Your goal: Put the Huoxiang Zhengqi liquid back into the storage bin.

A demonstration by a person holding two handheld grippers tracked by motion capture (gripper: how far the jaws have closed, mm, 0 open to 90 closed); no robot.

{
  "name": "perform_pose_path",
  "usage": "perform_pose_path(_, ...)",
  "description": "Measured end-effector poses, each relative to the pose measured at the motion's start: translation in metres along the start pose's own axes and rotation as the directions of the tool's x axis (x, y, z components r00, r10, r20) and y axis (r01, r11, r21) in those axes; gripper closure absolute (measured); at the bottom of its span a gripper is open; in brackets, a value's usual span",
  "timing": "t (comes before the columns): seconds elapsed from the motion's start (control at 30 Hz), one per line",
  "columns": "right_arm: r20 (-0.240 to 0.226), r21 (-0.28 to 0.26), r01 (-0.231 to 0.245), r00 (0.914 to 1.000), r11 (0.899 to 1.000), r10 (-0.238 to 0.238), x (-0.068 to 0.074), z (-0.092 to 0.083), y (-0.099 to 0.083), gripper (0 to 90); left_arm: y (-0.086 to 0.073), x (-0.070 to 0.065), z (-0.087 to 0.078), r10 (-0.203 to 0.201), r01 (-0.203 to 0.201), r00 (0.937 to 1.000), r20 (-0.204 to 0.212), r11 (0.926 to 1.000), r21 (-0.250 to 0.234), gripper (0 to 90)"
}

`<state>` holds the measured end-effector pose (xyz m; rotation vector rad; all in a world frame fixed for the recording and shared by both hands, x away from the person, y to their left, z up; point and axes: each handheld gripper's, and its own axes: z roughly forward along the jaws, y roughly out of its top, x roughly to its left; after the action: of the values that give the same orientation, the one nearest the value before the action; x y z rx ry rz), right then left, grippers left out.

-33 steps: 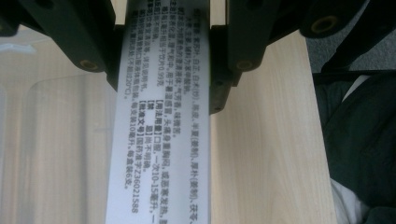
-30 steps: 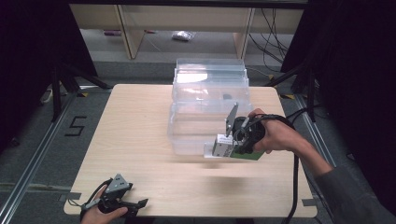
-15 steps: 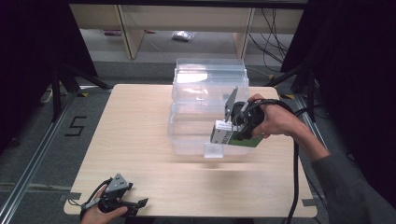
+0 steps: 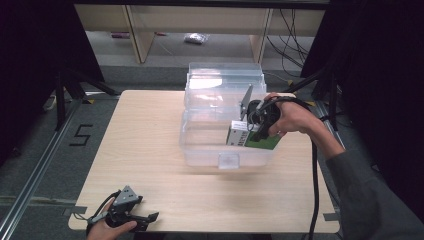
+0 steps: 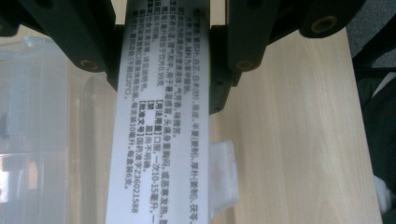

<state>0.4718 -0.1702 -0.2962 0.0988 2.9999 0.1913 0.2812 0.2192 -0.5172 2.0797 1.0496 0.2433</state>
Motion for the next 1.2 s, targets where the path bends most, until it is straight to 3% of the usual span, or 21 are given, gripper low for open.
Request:
perform_pose_path(0.23, -0.008, 0.014, -0.005, 1.0, 1.0, 0.005, -0.017, 0.014, 0.0, 64.8, 0.0, 0.0, 0.0, 0.001, -0.001, 1.0, 0.001, 1.0, 0.002, 14.8)
perform_pose_path(0.27, -0.01, 0.021, -0.02, 0.9997, 1.0, 0.02, -0.02, 0.018, 0.0, 64.8, 0.0, 0.001, -0.001, 0.015, -0.015, 0.9999, -0.008, 0.9998, 0.014, 14.8)
perform_pose_path(0.33, -0.011, 0.019, -0.006, 0.9999, 1.0, 0.006, -0.026, 0.022, -0.001, 64.7, 0.0, 0.0, 0.0, 0.001, -0.001, 1.0, -0.001, 1.0, 0.0, 14.8)
perform_pose_path(0.5, -0.016, 0.033, -0.016, 0.9997, 0.999, 0.016, -0.032, 0.032, -0.001, 64.7, 0.0, 0.001, -0.001, 0.019, -0.019, 0.9998, -0.008, 0.9997, 0.016, 14.9)
perform_pose_path(0.53, -0.019, 0.033, -0.006, 0.9998, 0.999, 0.006, -0.034, 0.035, -0.002, 64.7, 0.0, 0.001, 0.0, 0.012, -0.012, 0.9999, -0.003, 0.9999, 0.006, 14.8)
perform_pose_path(0.57, -0.017, 0.042, -0.025, 0.9995, 0.999, 0.026, -0.033, 0.038, -0.002, 64.7, 0.0, 0.0, -0.001, 0.016, -0.016, 0.9999, 0.002, 0.9998, 0.01, 14.8)
perform_pose_path(0.63, -0.035, 0.041, -0.005, 0.9994, 0.999, 0.006, -0.037, 0.044, -0.003, 64.7, 0.0, 0.0, 0.0, 0.013, -0.013, 0.9999, -0.004, 0.9999, 0.01, 14.8)
perform_pose_path(0.83, -0.041, 0.059, -0.028, 0.9987, 0.998, 0.031, -0.042, 0.057, -0.007, 64.7, 0.0, 0.0, 0.001, 0.001, -0.001, 1.0, 0.0, 1.0, 0.005, 14.8)
perform_pose_path(0.9, -0.038, 0.047, -0.009, 0.9992, 0.999, 0.011, -0.046, 0.062, -0.008, 64.7, 0.0, 0.0, 0.001, -0.003, 0.003, 1.0, 0.006, 1.0, -0.001, 14.8)
perform_pose_path(1.0, -0.056, 0.057, -0.029, 0.9979, 0.998, 0.033, -0.045, 0.067, -0.009, 64.7, 0.0, 0.0, 0.001, -0.004, 0.004, 1.0, 0.003, 1.0, 0.0, 14.9)
perform_pose_path(1.17, -0.083, 0.051, 0.004, 0.9966, 0.999, 0.001, -0.049, 0.08, -0.012, 64.6, 0.0, 0.0, 0.001, -0.004, 0.004, 1.0, 0.003, 1.0, 0.0, 14.9)
perform_pose_path(1.2, -0.089, 0.056, -0.021, 0.9957, 0.998, 0.026, -0.048, 0.081, -0.012, 64.5, 0.0, 0.0, 0.001, -0.005, 0.005, 1.0, 0.003, 1.0, 0.0, 14.8)
